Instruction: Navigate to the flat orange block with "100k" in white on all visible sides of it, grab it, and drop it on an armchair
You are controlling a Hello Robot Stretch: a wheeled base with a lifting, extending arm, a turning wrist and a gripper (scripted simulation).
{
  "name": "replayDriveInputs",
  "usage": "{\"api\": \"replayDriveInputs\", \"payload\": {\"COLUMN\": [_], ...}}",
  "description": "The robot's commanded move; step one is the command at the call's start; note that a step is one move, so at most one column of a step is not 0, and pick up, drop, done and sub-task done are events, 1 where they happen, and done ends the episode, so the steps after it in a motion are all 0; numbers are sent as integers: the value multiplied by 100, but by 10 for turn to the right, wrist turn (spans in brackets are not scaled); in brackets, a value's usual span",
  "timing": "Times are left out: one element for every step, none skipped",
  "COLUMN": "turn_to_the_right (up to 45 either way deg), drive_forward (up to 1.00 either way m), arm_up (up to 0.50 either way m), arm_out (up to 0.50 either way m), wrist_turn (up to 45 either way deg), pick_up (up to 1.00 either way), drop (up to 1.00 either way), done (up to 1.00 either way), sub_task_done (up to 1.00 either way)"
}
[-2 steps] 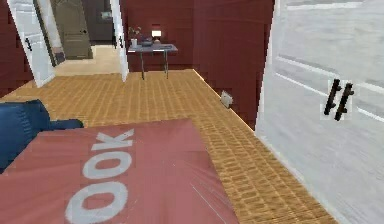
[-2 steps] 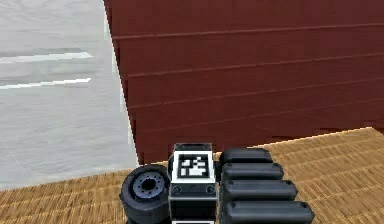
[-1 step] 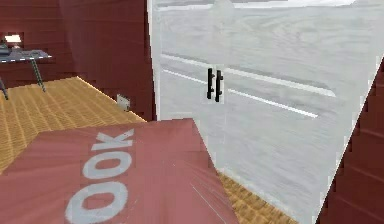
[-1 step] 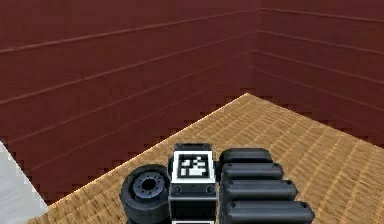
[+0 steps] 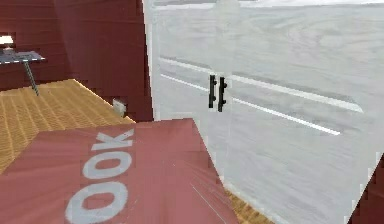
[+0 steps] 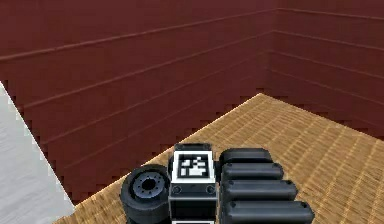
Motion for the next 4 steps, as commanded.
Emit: {"api": "replayDriveInputs", "payload": {"turn_to_the_right": [450,0,-450,-390], "drive_forward": [0,5,0,0], "arm_up": [0,0,0,0], "arm_out": [0,0,0,0], "wrist_turn": [0,0,0,0], "pick_up": [0,0,0,0], "drop": [0,0,0,0], "done": [0,0,0,0], "sub_task_done": [0,0,0,0]}}
